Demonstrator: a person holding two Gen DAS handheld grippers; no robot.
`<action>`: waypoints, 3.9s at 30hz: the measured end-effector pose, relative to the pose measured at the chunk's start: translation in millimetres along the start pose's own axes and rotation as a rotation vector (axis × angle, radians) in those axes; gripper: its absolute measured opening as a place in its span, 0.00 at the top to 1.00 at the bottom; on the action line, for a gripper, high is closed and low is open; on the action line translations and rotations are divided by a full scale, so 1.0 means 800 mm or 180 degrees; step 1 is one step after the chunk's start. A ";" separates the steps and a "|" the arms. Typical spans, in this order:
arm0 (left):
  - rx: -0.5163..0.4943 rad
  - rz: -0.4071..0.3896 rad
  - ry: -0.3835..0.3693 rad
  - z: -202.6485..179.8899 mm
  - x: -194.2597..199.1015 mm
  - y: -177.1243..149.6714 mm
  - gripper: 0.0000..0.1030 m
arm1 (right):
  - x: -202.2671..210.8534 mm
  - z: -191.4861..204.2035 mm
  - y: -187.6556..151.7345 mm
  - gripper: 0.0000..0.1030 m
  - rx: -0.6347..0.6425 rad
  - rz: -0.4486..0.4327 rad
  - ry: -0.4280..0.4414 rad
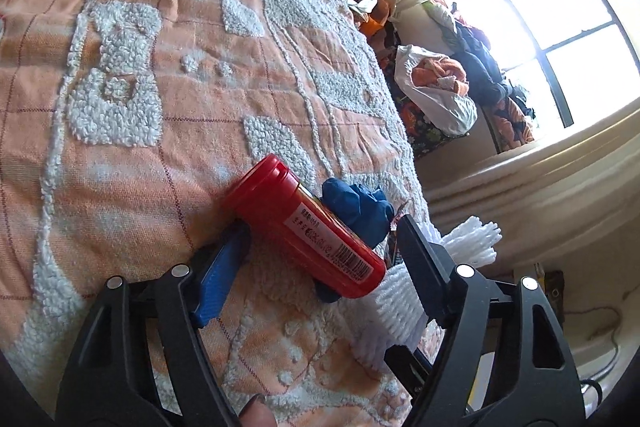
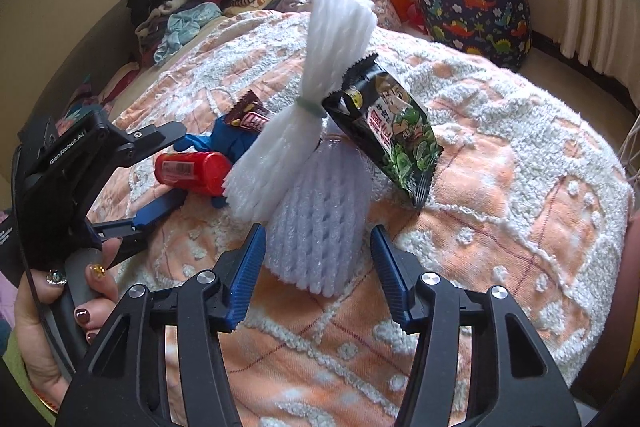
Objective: Collect trash
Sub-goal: 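Grasp the red cylindrical container with the left tool while the right tool grasps the white foam mesh sleeves, then carry the red container and foam sleeves in both tools over the bin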
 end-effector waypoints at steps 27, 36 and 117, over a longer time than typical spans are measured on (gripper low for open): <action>-0.0335 0.0178 -0.0062 -0.017 0.012 -0.049 0.69 | 0.093 -0.028 -0.052 0.75 0.0008 -0.0322 0.0246; -0.0740 0.0192 -0.0171 -0.052 0.027 -0.074 0.73 | 0.126 -0.046 -0.053 0.75 0.0062 -0.0495 0.0110; -0.2739 0.0463 -0.0781 -0.285 0.031 -0.265 0.74 | 0.293 -0.241 -0.054 0.75 -0.0773 -0.1336 -0.0511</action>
Point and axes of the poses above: each gripper's, at about its wrist camera, not at the fingertips, and x roughly against the way its jaws point, z to its left, y to its top, the point moved 6 cm from there along -x, roughly the way its jaws point, and after that the axes turned 3 degrees about -x, right-handed, at the moved point
